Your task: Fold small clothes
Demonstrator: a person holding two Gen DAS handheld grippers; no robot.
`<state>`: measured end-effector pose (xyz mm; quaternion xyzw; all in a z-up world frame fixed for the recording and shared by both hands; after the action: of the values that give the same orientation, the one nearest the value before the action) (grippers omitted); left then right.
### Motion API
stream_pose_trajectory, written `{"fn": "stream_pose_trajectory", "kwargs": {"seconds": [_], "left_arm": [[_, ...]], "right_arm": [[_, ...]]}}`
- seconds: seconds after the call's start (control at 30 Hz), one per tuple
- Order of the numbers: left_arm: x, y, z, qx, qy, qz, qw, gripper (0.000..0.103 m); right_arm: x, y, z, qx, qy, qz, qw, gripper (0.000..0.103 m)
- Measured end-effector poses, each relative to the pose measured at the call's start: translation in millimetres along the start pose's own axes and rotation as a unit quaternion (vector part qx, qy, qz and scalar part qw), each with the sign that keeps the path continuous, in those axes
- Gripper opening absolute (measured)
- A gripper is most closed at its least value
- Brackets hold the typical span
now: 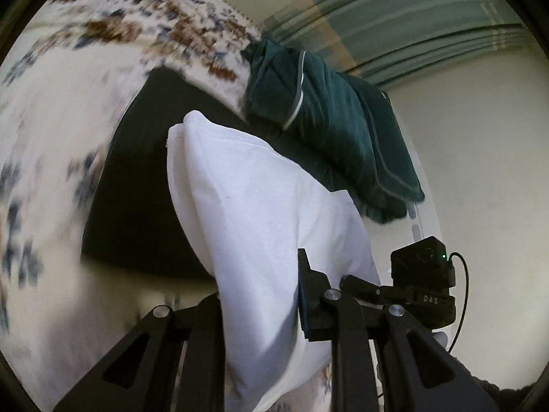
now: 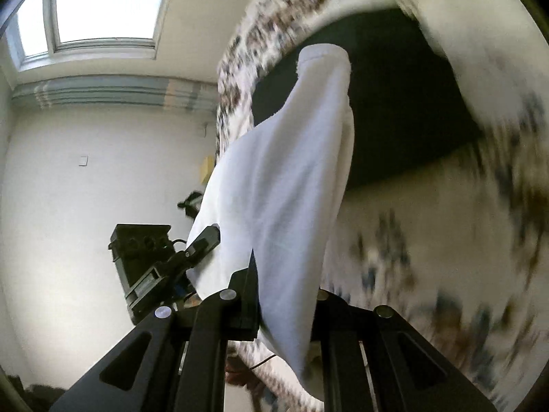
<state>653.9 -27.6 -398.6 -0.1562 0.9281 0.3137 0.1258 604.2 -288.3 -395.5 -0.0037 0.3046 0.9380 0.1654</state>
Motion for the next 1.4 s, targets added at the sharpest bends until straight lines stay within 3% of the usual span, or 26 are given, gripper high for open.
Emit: {"fn": "stream_pose_trajectory", "kwargs": {"seconds": [0.17, 0.33, 0.37, 0.43, 0.47, 0.5, 0.53, 0.57, 0.6, 0.67, 0.7, 0.73, 0.77, 0.83, 0.93, 1.0, 1.1, 1.2, 1.4], "left_arm": [[-52, -44, 23, -0.021, -0.01, 0.01, 0.9997, 0.016], [-47, -76, 67, -0.081, 0.002, 0.053, 0.9954, 0.022], [-45, -79, 72, -0.095, 0.004, 0.057, 0.9939, 0.024], [-42, -77, 81, -0.137, -0.007, 0.055, 0.989, 0.041], [-43, -73, 81, -0.148, -0.014, 0.045, 0.9878, 0.041], [-44, -69, 80, -0.156, -0.021, 0.034, 0.9869, 0.042], [-46, -64, 78, -0.17, -0.027, 0.023, 0.9849, 0.051], [-47, -61, 78, -0.188, -0.033, 0.017, 0.9815, 0.059], [-48, -55, 75, -0.205, -0.045, 0.009, 0.9777, 0.075], [-51, -45, 70, -0.23, -0.073, -0.014, 0.9703, 0.085], [-50, -40, 67, -0.248, -0.089, -0.018, 0.9645, 0.095], [-50, -38, 66, -0.263, -0.099, -0.018, 0.9596, 0.103], [-47, -33, 62, -0.284, -0.114, -0.02, 0.9518, 0.103], [-43, -27, 56, -0.309, -0.135, -0.024, 0.941, 0.103], [-32, -11, 42, -0.34, -0.155, -0.036, 0.927, 0.103], [-23, 4, 32, -0.362, -0.162, -0.043, 0.9171, 0.103], [-10, 24, 13, -0.376, -0.166, -0.05, 0.9104, 0.103], [1, 44, -10, -0.378, -0.168, -0.055, 0.9086, 0.103], [31, 103, -72, -0.397, -0.18, -0.09, 0.8957, 0.103]], "right_arm": [[-78, -30, -11, 0.023, 0.007, -0.005, 1.0, 0.012], [-101, -70, -43, 0.075, 0.01, 0.015, 0.997, 0.012], [-103, -75, -44, 0.083, 0.013, 0.02, 0.996, 0.012], [-96, -79, -54, 0.112, 0.031, 0.03, 0.993, 0.013], [-93, -80, -53, 0.121, 0.038, 0.031, 0.992, 0.014], [-92, -80, -55, 0.136, 0.041, 0.03, 0.989, 0.017], [-92, -80, -56, 0.156, 0.046, 0.029, 0.986, 0.026], [-90, -77, -55, 0.168, 0.047, 0.023, 0.984, 0.026], [-90, -73, -55, 0.192, 0.054, 0.014, 0.98, 0.029], [-89, -67, -53, 0.239, 0.075, 0.003, 0.968, 0.038], [-88, -60, -49, 0.274, 0.096, -0.011, 0.957, 0.045], [-85, -51, -46, 0.311, 0.111, -0.023, 0.944, 0.059], [-82, -43, -43, 0.354, 0.129, -0.035, 0.926, 0.068], [-72, -25, -37, 0.409, 0.141, -0.055, 0.9, 0.1], [-54, -2, -29, 0.476, 0.158, -0.074, 0.862, 0.103], [-41, 9, -24, 0.497, 0.16, -0.08, 0.849, 0.103], [-22, 31, -9, 0.509, 0.158, -0.095, 0.841, 0.103], [-4, 52, 16, 0.504, 0.156, -0.11, 0.842, 0.103], [48, 115, 90, 0.506, 0.182, -0.162, 0.828, 0.103]]}}
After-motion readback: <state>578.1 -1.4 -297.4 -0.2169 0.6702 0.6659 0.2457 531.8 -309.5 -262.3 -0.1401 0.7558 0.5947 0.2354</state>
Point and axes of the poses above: each gripper's, at about its wrist camera, not at the fingertips, and y roughly against the way its jaws point, z to its left, x to its underside, the point moved 9 cm from there along -y, roughly the way its jaws point, and after that the axes turned 3 degrees about -z, right-handed, at the moved point
